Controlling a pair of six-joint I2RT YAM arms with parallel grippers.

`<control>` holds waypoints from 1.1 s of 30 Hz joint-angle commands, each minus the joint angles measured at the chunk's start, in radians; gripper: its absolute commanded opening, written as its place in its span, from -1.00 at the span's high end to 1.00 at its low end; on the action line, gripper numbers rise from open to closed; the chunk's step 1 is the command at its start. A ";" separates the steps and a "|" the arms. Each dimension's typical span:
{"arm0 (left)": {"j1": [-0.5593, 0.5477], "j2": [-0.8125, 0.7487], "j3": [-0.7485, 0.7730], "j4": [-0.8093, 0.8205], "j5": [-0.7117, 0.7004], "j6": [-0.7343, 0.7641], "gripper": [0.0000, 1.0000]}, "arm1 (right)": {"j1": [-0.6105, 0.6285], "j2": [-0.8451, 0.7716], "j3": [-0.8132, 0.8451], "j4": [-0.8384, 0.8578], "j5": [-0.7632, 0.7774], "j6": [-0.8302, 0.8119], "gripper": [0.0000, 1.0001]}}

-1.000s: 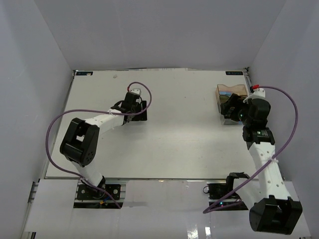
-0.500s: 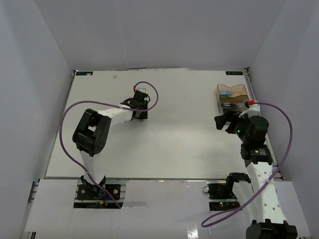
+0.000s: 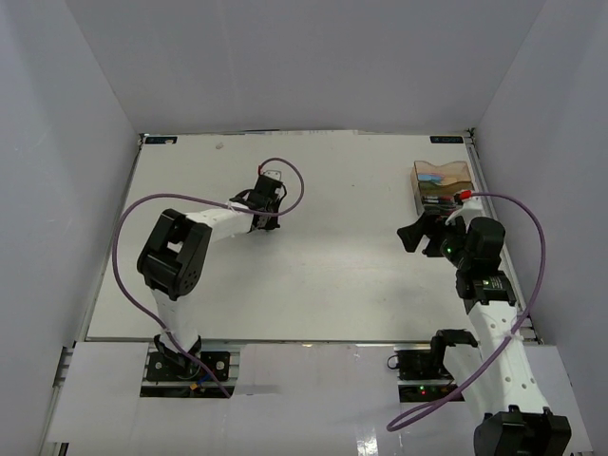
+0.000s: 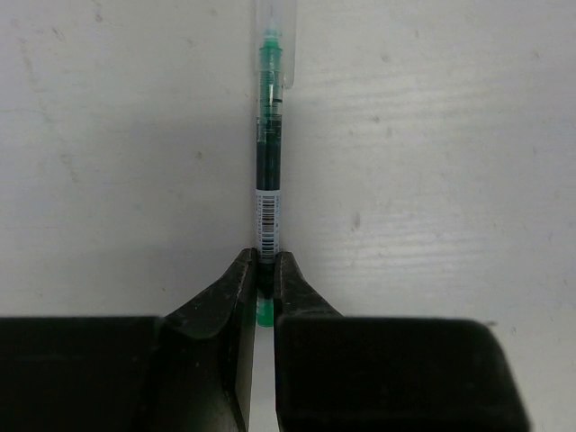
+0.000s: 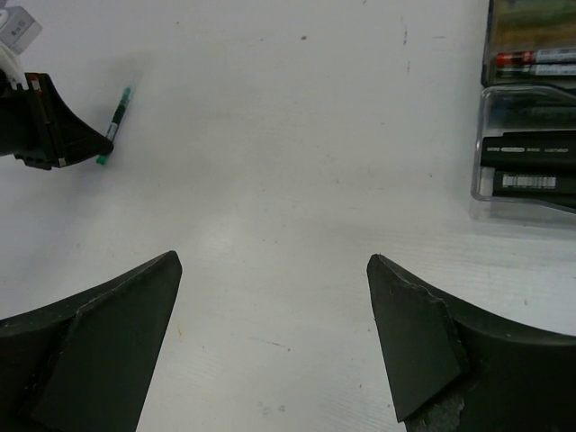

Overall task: Sort the stationery into containers
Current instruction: Pick up the pen from the center of the board.

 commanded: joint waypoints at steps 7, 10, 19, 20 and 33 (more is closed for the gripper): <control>-0.148 -0.278 -0.118 -0.003 0.201 0.217 0.89 | 0.235 0.121 0.041 0.124 -0.078 0.115 -0.82; -0.187 -0.393 -0.167 0.026 0.296 0.285 0.90 | 0.313 0.187 0.055 0.172 -0.078 0.164 -0.82; -0.238 -0.612 -0.312 0.126 0.521 0.418 0.88 | 0.516 0.411 0.184 0.313 -0.043 0.264 -0.84; -0.239 -0.628 -0.326 0.129 0.531 0.423 0.88 | 0.525 0.440 0.193 0.322 -0.037 0.271 -0.86; -0.244 -0.686 -0.376 0.203 0.551 0.440 0.88 | 0.570 0.599 0.290 0.407 -0.049 0.328 -0.82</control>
